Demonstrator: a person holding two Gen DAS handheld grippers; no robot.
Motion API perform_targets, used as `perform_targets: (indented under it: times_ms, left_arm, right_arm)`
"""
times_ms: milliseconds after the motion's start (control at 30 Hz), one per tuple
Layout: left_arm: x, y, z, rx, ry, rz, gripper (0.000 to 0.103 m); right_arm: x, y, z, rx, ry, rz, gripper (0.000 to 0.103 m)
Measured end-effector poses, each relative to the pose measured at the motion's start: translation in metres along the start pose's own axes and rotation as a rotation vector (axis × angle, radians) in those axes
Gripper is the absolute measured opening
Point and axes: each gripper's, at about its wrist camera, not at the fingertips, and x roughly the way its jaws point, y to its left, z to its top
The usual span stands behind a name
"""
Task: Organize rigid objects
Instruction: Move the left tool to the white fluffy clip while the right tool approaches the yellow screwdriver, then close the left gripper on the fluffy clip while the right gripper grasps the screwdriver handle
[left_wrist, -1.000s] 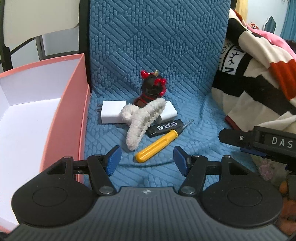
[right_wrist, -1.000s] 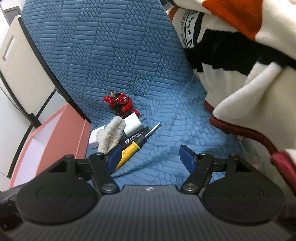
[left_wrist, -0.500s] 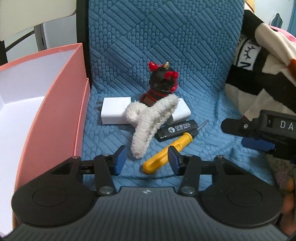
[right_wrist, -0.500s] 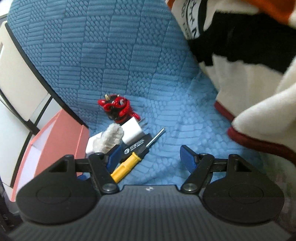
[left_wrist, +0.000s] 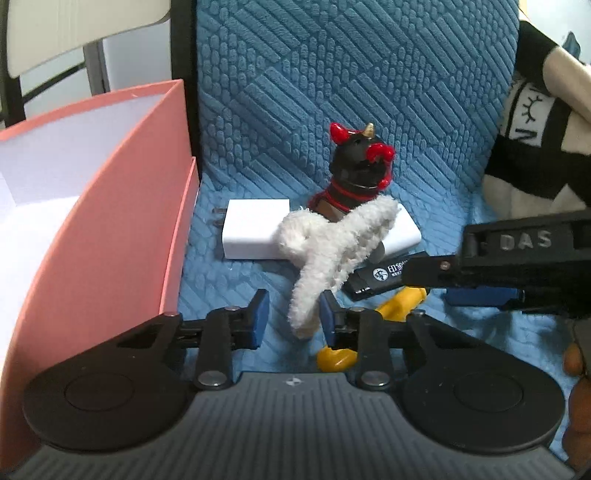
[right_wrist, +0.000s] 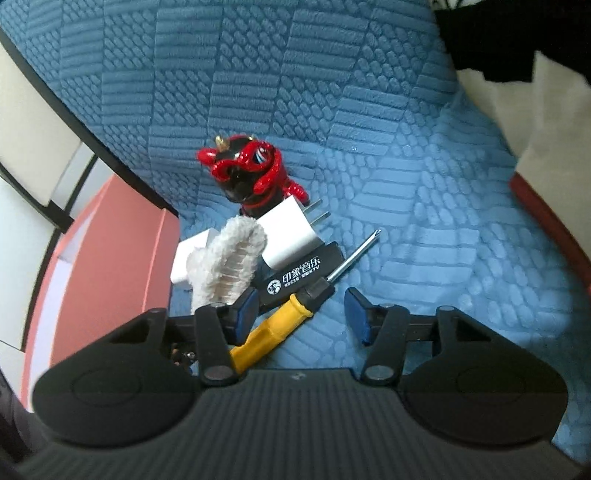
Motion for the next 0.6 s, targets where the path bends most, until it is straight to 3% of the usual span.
perform_targets:
  times_ms: [267,467,600]
  left_arm:
    - [-0.002,-0.003,-0.001,0.041,-0.017,0.004,0.019]
    - [-0.003,-0.006,-0.002,0.06,-0.025,0.006,0.018]
    - [-0.004,-0.005,-0.001,0.053,-0.023,-0.005,0.017]
  right_arm:
    - [0.014,0.009,0.006,-0.052,-0.004,-0.035,0.054]
    - [0.018,0.016,0.006,-0.105,0.011,-0.058,0.033]
    - [0.014,0.01,0.007,-0.07,0.021,-0.038,0.031]
